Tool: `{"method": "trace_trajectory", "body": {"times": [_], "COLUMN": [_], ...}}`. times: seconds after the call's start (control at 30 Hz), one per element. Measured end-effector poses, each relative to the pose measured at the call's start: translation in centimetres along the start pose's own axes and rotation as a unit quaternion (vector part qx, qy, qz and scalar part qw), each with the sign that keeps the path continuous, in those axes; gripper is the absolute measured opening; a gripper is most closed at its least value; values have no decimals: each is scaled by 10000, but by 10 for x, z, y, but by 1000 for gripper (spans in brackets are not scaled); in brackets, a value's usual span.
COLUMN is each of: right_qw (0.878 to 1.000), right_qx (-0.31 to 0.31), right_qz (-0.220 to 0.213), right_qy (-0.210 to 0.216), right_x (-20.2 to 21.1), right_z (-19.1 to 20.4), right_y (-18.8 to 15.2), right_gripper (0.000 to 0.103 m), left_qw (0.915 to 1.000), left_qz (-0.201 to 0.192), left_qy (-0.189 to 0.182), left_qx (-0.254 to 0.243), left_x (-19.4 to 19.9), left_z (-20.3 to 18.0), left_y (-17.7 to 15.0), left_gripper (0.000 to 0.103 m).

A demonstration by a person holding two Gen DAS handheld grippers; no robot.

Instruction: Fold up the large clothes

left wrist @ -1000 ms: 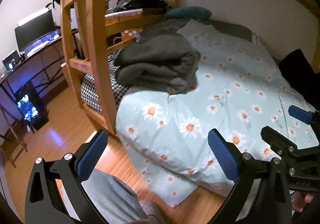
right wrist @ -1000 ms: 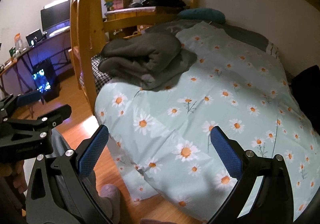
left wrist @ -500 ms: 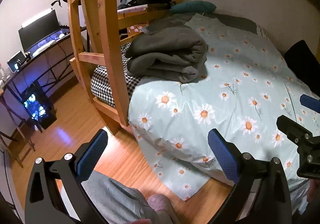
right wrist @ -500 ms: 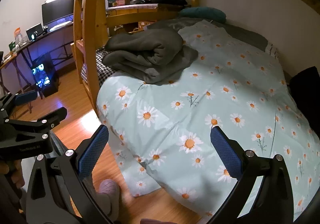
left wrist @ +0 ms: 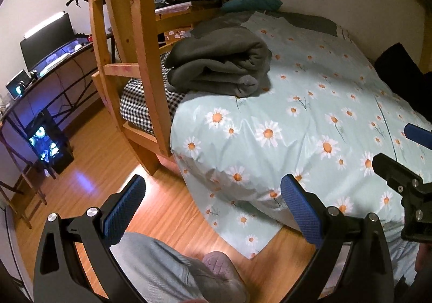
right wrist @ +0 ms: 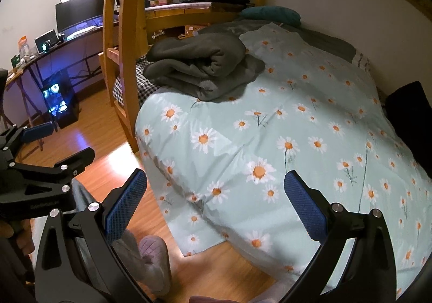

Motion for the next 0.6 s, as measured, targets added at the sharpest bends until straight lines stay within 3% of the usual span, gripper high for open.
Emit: {"method": "trace_trajectory", "body": {"times": [0.6], "right_qw": [9999], "right_qx": [-127], "right_qz": [-77], "right_qy": [77], "right_x": [12], "right_z": [-7], "right_y": [-12], "right_gripper": [100], "left_qw": [9999], "left_qz": [33], "left_qy": [-64], "left_qx": [-125], "left_x": [4], "left_z": [-14], "left_y": [-8], "left_gripper": [98]}}
Point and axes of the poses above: each gripper's, at about its wrist camera, not at the fingertips, and x roughly against the way its jaws point, z to its left, y to its top, the point moved 5 cm from there along -x, roughly the way its jaws point, and after that the axes turned 2 degrees about -x, right-handed, at the moved point
